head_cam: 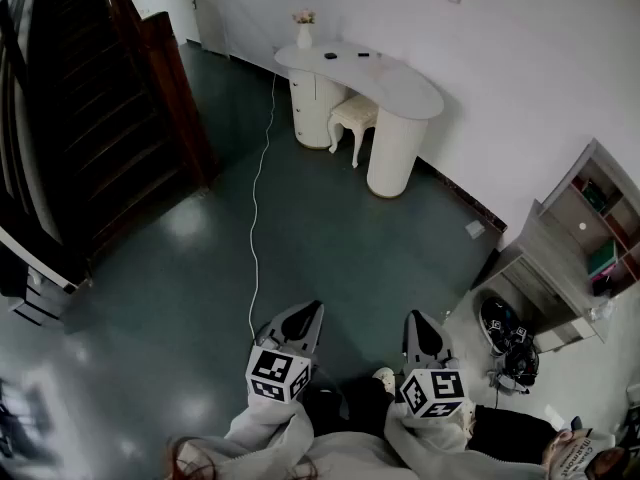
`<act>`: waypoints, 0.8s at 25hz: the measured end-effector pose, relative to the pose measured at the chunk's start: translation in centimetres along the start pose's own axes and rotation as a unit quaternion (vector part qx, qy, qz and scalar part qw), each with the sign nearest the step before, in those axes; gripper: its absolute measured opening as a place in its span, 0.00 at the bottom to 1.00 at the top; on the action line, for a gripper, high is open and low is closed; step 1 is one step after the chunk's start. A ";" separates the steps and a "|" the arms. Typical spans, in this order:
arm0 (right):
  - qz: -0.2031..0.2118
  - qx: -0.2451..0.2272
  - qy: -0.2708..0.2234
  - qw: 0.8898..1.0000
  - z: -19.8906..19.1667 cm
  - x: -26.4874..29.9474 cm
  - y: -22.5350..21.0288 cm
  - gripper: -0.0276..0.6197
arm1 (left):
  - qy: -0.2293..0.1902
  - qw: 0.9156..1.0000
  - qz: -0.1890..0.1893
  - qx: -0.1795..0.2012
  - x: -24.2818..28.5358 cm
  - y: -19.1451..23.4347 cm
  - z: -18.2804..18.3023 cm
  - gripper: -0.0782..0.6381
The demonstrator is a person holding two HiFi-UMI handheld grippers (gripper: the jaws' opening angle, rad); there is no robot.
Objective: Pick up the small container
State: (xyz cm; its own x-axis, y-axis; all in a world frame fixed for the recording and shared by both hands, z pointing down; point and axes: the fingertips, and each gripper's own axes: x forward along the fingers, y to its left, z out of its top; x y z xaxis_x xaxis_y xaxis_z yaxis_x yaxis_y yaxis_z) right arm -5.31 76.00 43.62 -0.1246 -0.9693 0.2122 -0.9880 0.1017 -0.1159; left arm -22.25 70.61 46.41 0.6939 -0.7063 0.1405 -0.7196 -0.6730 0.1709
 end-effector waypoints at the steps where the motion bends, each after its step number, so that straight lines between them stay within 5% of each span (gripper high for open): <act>1: 0.000 0.000 0.000 1.000 -0.1 0.0 0.1 0.12 | -0.001 1.000 0.000 0.000 -0.1 0.1 -0.1 0.14; 20: -0.006 0.033 0.020 0.999 -3.0 0.3 1.2 0.12 | 0.005 1.000 0.008 -0.014 -1.6 1.4 -1.7 0.14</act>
State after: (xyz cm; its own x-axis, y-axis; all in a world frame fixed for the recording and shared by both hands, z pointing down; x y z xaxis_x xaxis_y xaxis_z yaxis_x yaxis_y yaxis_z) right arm -6.83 76.47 46.41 -0.1179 -0.9606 0.2518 -0.9814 0.0740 -0.1770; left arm -24.33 71.14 48.06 0.6822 -0.7147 0.1540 -0.7301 -0.6547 0.1956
